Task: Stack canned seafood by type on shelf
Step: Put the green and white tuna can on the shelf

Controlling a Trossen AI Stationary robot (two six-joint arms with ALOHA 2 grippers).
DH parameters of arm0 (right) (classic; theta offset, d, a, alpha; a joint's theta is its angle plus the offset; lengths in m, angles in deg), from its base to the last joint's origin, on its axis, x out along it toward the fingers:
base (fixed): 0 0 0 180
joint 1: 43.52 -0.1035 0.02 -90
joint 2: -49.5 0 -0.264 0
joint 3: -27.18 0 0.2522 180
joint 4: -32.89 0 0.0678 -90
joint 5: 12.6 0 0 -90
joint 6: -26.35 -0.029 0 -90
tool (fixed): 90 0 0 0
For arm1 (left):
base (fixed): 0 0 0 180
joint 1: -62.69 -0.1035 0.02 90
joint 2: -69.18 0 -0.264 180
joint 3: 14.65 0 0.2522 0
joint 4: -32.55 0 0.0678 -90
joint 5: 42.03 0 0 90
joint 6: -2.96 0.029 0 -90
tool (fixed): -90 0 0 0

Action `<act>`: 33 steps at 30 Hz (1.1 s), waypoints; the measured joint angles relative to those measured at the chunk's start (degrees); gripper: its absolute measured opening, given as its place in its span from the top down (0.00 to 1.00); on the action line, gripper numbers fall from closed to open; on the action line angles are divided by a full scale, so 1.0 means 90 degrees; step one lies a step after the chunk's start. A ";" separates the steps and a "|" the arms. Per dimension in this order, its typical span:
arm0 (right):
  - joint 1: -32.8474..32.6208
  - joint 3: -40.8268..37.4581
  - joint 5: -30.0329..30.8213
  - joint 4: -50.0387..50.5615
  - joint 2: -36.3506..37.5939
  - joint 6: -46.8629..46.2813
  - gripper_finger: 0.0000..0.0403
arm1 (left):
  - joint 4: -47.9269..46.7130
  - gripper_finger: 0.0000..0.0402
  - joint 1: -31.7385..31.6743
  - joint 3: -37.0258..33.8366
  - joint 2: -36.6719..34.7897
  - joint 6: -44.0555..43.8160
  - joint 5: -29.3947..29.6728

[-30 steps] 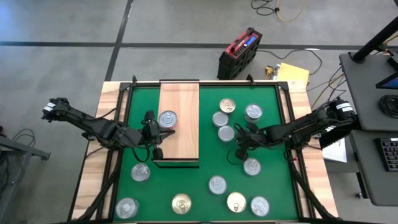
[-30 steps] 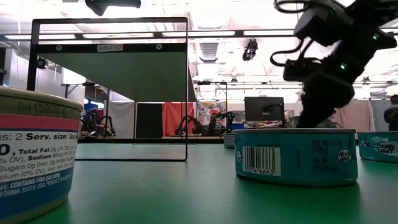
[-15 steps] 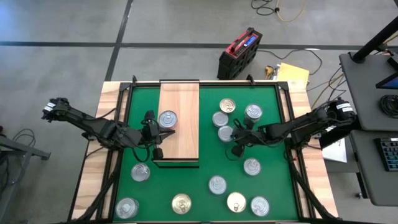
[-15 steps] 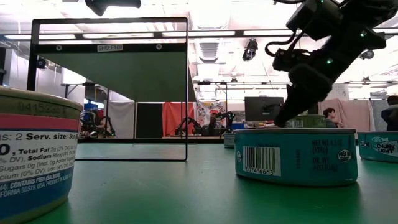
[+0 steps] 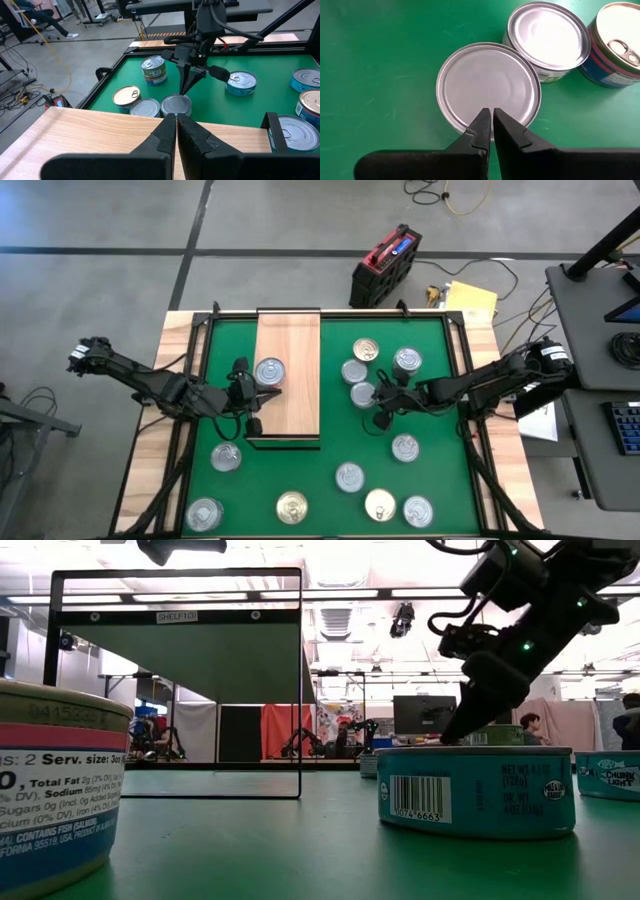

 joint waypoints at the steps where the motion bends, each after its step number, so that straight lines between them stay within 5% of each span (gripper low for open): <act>1: 0.0000 -0.0017 0.0002 -0.0004 0.0000 -0.0002 0.97 | 0.0000 1.00 0.0001 0.0000 0.0000 0.0000 0.0000; 16: -0.0010 -0.0426 -0.0069 -0.0399 0.0000 -0.0250 0.97 | 0.0158 1.00 0.0000 0.0000 0.0019 -0.0051 -0.0001; 24: -0.0161 -0.0422 -0.0162 -0.0288 0.0005 -0.0419 0.97 | 0.1344 1.00 -0.0017 0.0005 0.0949 0.0739 -0.0209; 33: -0.0411 -0.0422 -0.0208 -0.0095 0.0007 -0.0643 0.97 | 0.1432 1.00 -0.0017 0.0665 0.1832 0.1152 -0.0151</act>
